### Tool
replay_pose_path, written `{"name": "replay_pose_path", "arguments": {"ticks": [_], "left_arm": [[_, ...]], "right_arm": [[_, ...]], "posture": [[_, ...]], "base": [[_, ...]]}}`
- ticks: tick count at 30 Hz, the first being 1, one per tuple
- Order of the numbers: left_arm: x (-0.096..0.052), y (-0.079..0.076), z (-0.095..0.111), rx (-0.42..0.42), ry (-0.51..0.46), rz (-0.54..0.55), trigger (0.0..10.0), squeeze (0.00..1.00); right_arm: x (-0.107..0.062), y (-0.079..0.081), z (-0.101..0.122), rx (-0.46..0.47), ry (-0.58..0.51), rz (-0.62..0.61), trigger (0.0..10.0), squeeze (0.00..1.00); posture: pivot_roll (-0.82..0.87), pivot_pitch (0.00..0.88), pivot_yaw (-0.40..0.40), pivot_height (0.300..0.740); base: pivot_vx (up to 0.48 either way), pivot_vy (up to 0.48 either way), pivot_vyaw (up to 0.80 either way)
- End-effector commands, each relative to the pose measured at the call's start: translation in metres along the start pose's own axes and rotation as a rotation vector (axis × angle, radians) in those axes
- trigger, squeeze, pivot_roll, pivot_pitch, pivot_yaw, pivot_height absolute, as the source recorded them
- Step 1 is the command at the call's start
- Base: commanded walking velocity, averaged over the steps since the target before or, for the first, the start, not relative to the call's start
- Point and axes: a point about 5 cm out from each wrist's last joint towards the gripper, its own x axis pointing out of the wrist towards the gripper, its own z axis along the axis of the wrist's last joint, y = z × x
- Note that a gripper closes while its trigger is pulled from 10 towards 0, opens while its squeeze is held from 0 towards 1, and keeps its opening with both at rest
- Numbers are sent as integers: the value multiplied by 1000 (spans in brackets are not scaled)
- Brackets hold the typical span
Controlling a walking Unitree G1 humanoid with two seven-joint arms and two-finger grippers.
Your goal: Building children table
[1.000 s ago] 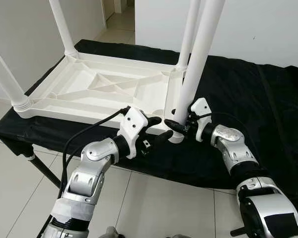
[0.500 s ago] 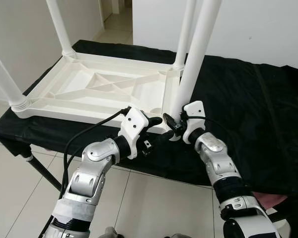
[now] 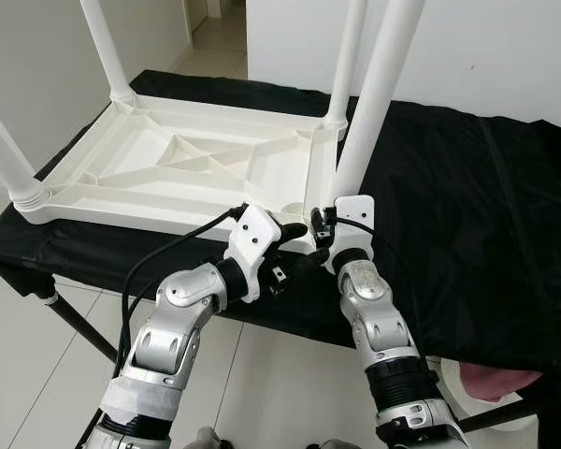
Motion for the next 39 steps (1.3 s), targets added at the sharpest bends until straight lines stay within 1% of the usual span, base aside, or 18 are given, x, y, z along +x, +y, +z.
{"name": "replay_pose_path", "arguments": {"ticks": [1,3,8,9,10,12,14,18,20,23,26,32,33,34,35,36,37,39], "left_arm": [[-2,5,-1,4,5,102,10000,0],[-1,5,-1,4,4,104,10000,0],[-2,3,0,2,1,102,10000,0],[-2,4,0,2,1,102,10000,0],[-2,4,0,2,1,102,10000,0],[-3,4,0,2,1,102,10000,0],[-3,4,0,2,1,102,10000,0],[-2,5,0,2,0,101,10000,0],[-2,5,1,4,0,102,10000,0],[-2,5,1,4,0,102,10000,0],[-2,6,2,8,-3,106,10000,0],[-2,7,3,11,-6,112,10000,0],[-2,7,3,12,-6,113,10000,0],[-2,7,3,12,-6,113,10000,0],[-3,7,3,13,-6,115,10000,0],[-3,7,3,13,-6,115,10000,0],[-3,8,4,14,-6,116,10000,0],[-4,8,4,15,-5,117,10000,0]], "right_arm": [[-1,-2,-2,13,19,-6,10000,1000],[-2,-2,-2,12,22,-2,10000,1000],[-3,-8,-1,-18,43,175,10000,1000],[-2,-13,-2,-38,57,253,10000,0],[-2,-13,-2,-38,57,253,10000,0],[-1,-23,-1,-91,58,445,10000,0],[-1,-23,-1,-91,58,445,10000,0],[2,-30,3,-174,42,656,10000,0],[7,-31,3,-204,45,704,10000,0],[7,-31,3,-204,45,704,10000,0],[21,-29,-4,-287,96,751,10000,0],[27,-22,-18,-300,171,771,10000,0],[28,-21,-20,-293,185,777,7725,0],[28,-21,-20,-293,185,777,7725,0],[27,-20,-23,-287,198,784,4706,0],[27,-20,-23,-287,198,784,4706,0],[27,-19,-26,-276,206,797,0,0],[25,-19,-30,-265,211,818,0,0]], "posture": [[-93,52,-3,740],[-92,51,-3,740],[-91,52,-2,740],[-91,54,-1,740],[-91,54,-1,740],[-91,54,-1,740],[-91,54,-1,740],[-86,51,5,740],[-86,51,5,740],[-86,51,5,740],[-78,45,6,740],[-78,45,6,740],[-78,45,6,740],[-78,45,6,740],[-63,39,3,740],[-63,39,3,740],[-60,39,4,740],[-60,40,8,740]], "base": [[0,0,0],[0,0,0],[0,0,0],[0,0,0],[0,0,0],[0,0,0],[0,0,0],[0,0,0],[0,0,0],[0,0,0],[0,0,0],[0,0,0],[0,0,0],[0,0,0],[0,0,0],[0,0,0],[0,0,0],[0,0,0]]}}
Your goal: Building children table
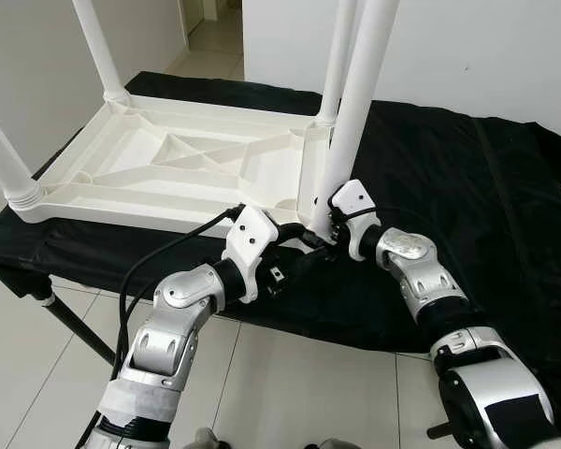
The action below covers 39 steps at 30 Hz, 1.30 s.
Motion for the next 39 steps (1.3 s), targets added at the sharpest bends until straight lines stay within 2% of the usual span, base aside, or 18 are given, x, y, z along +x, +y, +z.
{"name": "replay_pose_path", "arguments": {"ticks": [1,11,12,18,19,20,21,22,24,27,28,32,34,39], "left_arm": [[-2,7,3,13,0,108,10000,0],[-2,6,3,11,3,99,10000,0],[-2,6,3,11,3,97,10000,0],[-2,6,3,10,6,94,10000,0],[-2,6,2,10,8,92,10000,0],[-2,6,2,10,8,92,10000,0],[-3,5,1,8,11,91,10000,0],[-3,5,1,8,11,91,10000,0],[-4,4,-1,6,19,83,10000,0],[-4,3,-2,5,22,80,10000,0],[-5,2,-3,5,25,74,10000,0],[-6,0,-6,1,33,68,10000,0],[-6,-1,-6,-2,32,69,10000,0],[-4,-2,-6,-6,27,67,10000,0]], "right_arm": [[6,18,-17,45,57,86,0,0],[1,13,-18,71,6,63,0,0],[-1,11,-16,73,-8,32,10000,0],[-8,5,-7,74,-65,-67,10000,0],[-10,3,-3,81,-88,-126,10000,0],[-10,3,-3,81,-88,-126,10000,0],[-13,2,0,100,-107,-197,10000,0],[-13,2,0,100,-107,-197,10000,0],[-16,5,3,169,-137,-355,10000,0],[-18,8,3,194,-141,-411,10000,0],[-19,11,2,223,-144,-473,10000,0],[-21,44,2,287,-133,-732,10000,0],[-21,50,5,288,-139,-769,10000,0],[-22,50,9,286,-155,-752,10000,0]], "posture": [[-60,40,8,740],[-67,48,19,740],[-69,48,19,740],[-74,50,20,740],[-77,50,21,740],[-77,50,21,740],[-81,52,22,740],[-81,52,22,740],[-82,55,21,740],[-82,55,21,740],[-82,57,14,740],[-82,61,11,740],[-82,61,11,740],[-104,62,-2,740]], "base": [[0,0,0],[0,0,0],[0,0,0],[0,0,0],[0,0,0],[0,0,0],[0,0,0],[0,0,0],[0,0,0],[0,0,0],[0,0,0],[0,0,0],[0,0,0],[0,0,0]]}}
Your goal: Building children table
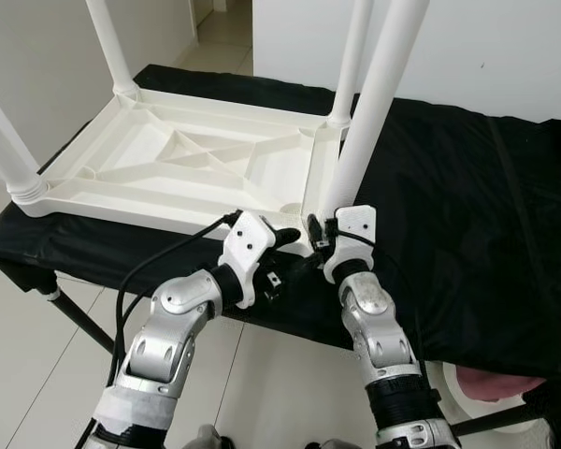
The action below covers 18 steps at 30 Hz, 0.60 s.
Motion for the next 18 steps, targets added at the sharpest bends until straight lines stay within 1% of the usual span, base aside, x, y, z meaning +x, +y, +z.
{"name": "replay_pose_path", "arguments": {"ticks": [1,2,3,4,6,8,9,10,11,12,14,15,16,18], "left_arm": [[1,2,-1,-1,5,72,10000,0],[2,1,-1,-2,3,69,10000,0],[3,1,-1,-2,1,67,10000,0],[3,1,0,-2,-2,67,10000,0],[4,2,0,-2,-4,68,10000,0],[4,2,0,-2,-6,68,10000,0],[4,2,0,-2,-6,68,10000,0],[4,1,0,-1,-6,67,10000,0],[4,1,0,-1,-6,67,10000,0],[3,1,0,1,-6,66,10000,0],[3,1,0,1,-6,66,10000,0],[3,1,0,3,-5,66,10000,0],[3,2,0,5,-5,66,10000,0],[3,2,0,5,-5,66,10000,0]], "right_arm": [[-2,-5,2,3,-7,-24,10000,0],[-2,-8,4,21,-12,-12,10000,0],[-3,-9,7,44,-16,11,10000,1000],[-3,-13,10,65,-27,21,10000,1000],[-3,-16,12,76,-34,29,10000,1000],[-1,-25,15,71,-45,66,10000,1000],[-1,-25,15,71,-45,66,10000,1000],[1,-32,13,57,-34,110,10000,1000],[1,-32,13,57,-34,110,10000,1000],[2,-41,9,54,15,198,10000,875],[2,-41,9,54,15,198,10000,875],[2,-45,7,32,28,254,10000,0],[2,-46,7,16,35,286,10000,0],[2,-46,7,16,35,286,10000,0]], "posture": [[-104,62,-2,740],[-107,58,-5,740],[-106,53,-10,740],[-106,53,-10,740],[-106,47,-11,740],[-106,43,-12,740],[-106,43,-12,740],[-105,35,-12,740],[-105,35,-12,740],[-105,35,-12,740],[-105,35,-12,740],[-105,35,-12,740],[-104,27,-8,740],[-104,27,-8,740]], "base": [[0,0,0],[0,0,0],[0,0,0],[0,0,0],[0,0,0],[0,0,0],[0,0,0],[0,0,0],[0,0,0],[0,0,0],[0,0,0],[0,0,0],[0,0,0],[0,0,0]]}}
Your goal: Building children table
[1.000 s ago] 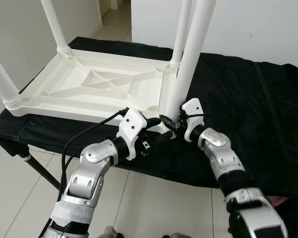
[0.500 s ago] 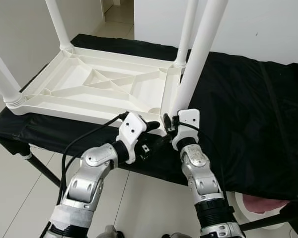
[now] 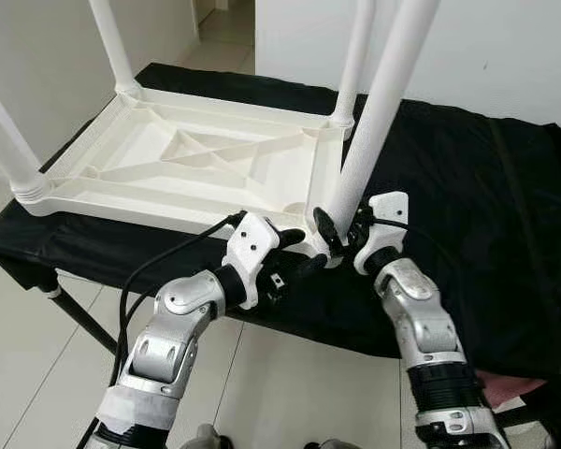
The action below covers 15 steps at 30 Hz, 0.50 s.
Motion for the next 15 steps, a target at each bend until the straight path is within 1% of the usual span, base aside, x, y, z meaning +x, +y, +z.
{"name": "replay_pose_path", "arguments": {"ticks": [1,2,3,4,5,6,9,10,12,15], "left_arm": [[1,4,0,7,1,74,10000,0],[1,6,0,9,1,77,10000,0],[1,6,0,9,1,77,10000,0],[1,8,1,14,0,81,10000,0],[1,8,1,14,0,81,10000,0],[1,9,2,15,1,82,10000,0],[0,9,2,15,1,81,10000,0],[0,10,2,17,2,82,10000,0],[-1,11,3,22,5,86,10000,0],[-2,11,4,24,5,89,10000,0]], "right_arm": [[-1,-2,-4,-6,23,59,10000,0],[-1,-4,-5,-25,38,149,10000,0],[-1,-4,-5,-25,38,149,10000,0],[3,-7,-8,-83,78,312,10000,0],[3,-7,-8,-83,78,312,10000,0],[4,-7,-9,-96,92,357,10000,0],[7,-8,-10,-115,103,384,10000,0],[11,-6,-12,-132,114,423,10000,0],[22,-4,-14,-161,137,461,10000,0],[26,-2,-14,-168,143,474,10000,0]], "posture": [[-104,27,-8,740],[-105,29,4,740],[-105,29,4,740],[-100,31,11,740],[-100,31,11,740],[-100,31,11,740],[-100,31,11,740],[-88,33,15,740],[-88,33,15,740],[-88,33,15,740]], "base": [[0,0,0],[0,0,0],[0,0,0],[0,0,0],[0,0,0],[0,0,0],[0,0,0],[0,0,0],[0,0,0],[0,0,0]]}}
